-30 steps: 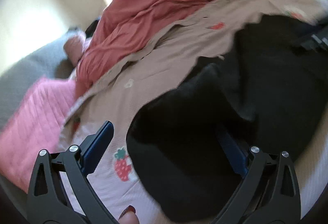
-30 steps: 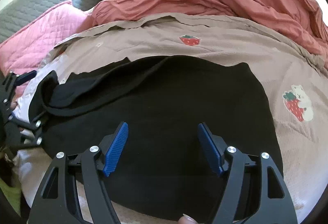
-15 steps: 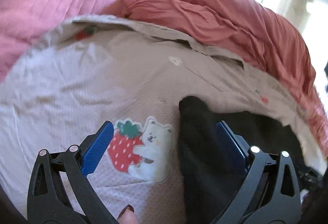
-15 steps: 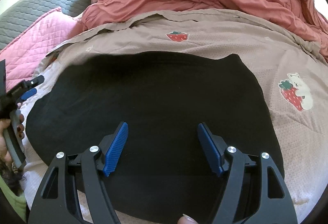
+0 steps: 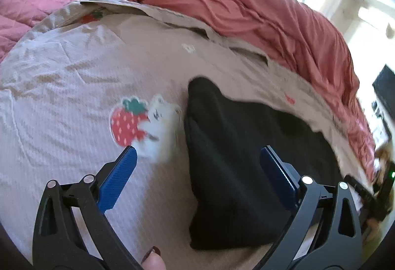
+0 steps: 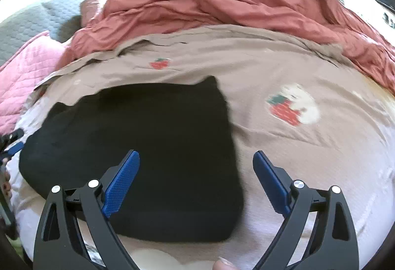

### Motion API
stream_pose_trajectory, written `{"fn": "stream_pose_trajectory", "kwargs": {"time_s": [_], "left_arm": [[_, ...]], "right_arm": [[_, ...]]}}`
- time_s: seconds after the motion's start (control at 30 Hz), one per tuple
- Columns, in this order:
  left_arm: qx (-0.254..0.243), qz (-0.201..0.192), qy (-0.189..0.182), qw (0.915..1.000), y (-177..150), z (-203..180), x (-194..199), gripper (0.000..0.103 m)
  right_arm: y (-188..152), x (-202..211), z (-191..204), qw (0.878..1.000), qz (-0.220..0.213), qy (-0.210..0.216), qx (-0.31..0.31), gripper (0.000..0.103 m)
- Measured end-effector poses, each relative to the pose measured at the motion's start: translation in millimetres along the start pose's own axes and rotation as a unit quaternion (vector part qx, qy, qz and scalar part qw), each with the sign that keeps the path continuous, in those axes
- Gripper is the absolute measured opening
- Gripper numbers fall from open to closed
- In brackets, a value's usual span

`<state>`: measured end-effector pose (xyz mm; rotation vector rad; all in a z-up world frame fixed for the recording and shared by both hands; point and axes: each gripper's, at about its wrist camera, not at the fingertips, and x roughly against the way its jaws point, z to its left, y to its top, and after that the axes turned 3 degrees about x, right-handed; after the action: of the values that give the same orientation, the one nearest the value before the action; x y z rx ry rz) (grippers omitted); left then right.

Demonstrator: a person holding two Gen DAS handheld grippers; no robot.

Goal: Fold small clothes

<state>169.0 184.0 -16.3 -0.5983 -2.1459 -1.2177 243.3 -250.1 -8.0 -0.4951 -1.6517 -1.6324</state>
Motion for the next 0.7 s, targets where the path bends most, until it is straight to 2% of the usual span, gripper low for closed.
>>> {"fn": "stream_pose_trajectory", "kwargs": {"time_s": [0.1,0.23,0.37,0.47,0.53,0.7], "left_arm": [[-0.001,0.014,-0.005,0.9999,-13,-2,-1,0.093],[0.01,0.03,-0.031,0.999,-20,-1,-4,0.093],[0.002,0.019,-0.043,0.9989,-22,-5,0,0.093],[0.007,0.015,-0.046,0.9988,-24,-4,0,0.089],[0.019,0.02,-0.044,0.9987,-25,0,-4,0.085],[0.034,0.022,-0.04,0.9984,-27,2,-6,0.081]], "right_arm": [[-7,1,-15,1.0,0.009,0.004,-0.02,0.092],[-14,-1,-33,0.997,0.017,0.047,-0.056,0.092],[-13,-3,-41,0.992,0.014,0.096,-0.084,0.088],[-10,-5,-37,0.992,0.02,0.101,-0.074,0.081],[-10,-9,-36,0.991,0.028,0.103,-0.074,0.072],[-10,-14,-28,0.992,0.034,0.109,-0.058,0.072]]}}
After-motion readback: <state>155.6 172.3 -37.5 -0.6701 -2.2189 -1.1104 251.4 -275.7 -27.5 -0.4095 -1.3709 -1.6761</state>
